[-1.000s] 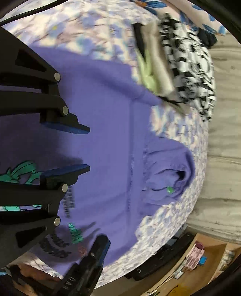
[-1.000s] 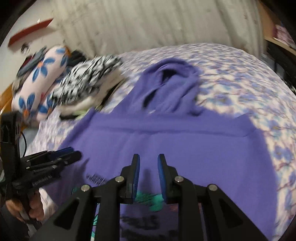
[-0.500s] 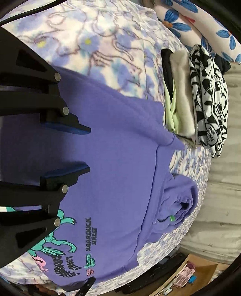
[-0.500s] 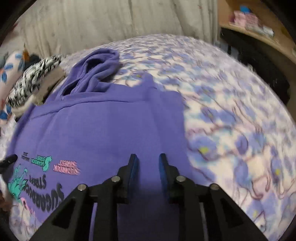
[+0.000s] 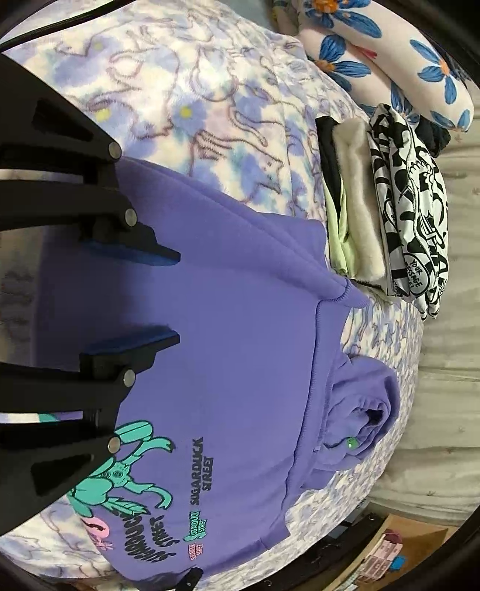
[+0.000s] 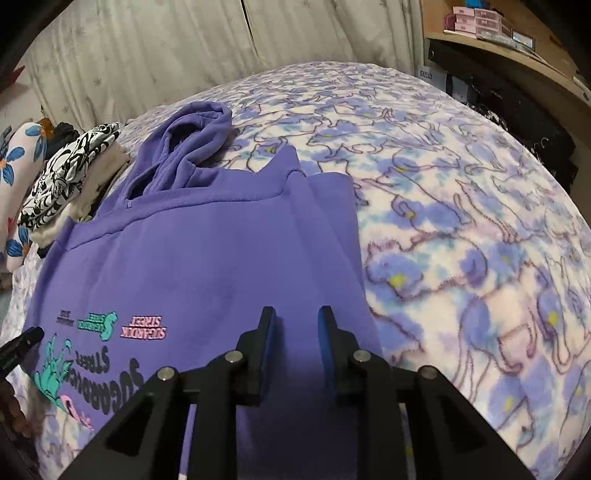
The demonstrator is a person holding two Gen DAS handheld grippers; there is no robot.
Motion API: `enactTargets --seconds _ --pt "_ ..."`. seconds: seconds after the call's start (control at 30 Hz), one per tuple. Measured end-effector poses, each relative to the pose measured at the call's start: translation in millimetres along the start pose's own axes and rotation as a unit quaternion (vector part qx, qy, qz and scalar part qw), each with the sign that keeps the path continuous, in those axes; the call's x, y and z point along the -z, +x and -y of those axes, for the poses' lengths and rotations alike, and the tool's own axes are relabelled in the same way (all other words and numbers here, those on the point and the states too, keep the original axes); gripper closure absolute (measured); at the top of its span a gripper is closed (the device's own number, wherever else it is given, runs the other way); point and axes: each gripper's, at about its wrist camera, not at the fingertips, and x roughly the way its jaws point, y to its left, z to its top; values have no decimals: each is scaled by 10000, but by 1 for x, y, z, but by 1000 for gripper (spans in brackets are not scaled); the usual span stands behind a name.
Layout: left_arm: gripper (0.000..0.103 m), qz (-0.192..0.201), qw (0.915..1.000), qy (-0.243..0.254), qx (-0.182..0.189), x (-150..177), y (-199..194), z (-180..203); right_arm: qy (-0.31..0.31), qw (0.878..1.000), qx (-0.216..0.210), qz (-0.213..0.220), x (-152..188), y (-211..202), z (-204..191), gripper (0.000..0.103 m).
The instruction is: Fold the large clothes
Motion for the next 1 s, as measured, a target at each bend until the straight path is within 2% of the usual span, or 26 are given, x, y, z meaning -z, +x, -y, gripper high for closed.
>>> enactTargets --seconds 0.03,0.1,0.17,0.27,0.4,0.57,0.77,1.0 --pt "55 -27 10000 -6 13 -1 -3 1 46 10000 -66 -33 -1 -2 0 76" --pt "39 -26 10000 -21 11 -6 -10 4 120 9998 -169 -69 -3 -6 -1 69" --pt "36 24 10000 54 -27 -14 -16 8 123 9994 -306 -124 -7 -11 -5 68" --pt "35 80 9995 286 -88 -28 -25 17 -2 9991 -405 -148 -16 -19 -14 66" --pt "35 172 9977 645 -110 -56 -31 29 -277 9981 -557 -37 -41 -31 -32 56" --pt "34 72 9958 912 19 -111 -23 45 -653 9955 -682 68 -87 -34 -60 55" --pt "34 56 9951 981 123 -184 4 65 -729 9937 -837 138 -153 -18 -83 55" --pt "34 -65 9940 1095 -8 -250 64 90 -446 9950 -884 92 -223 33 -85 55"
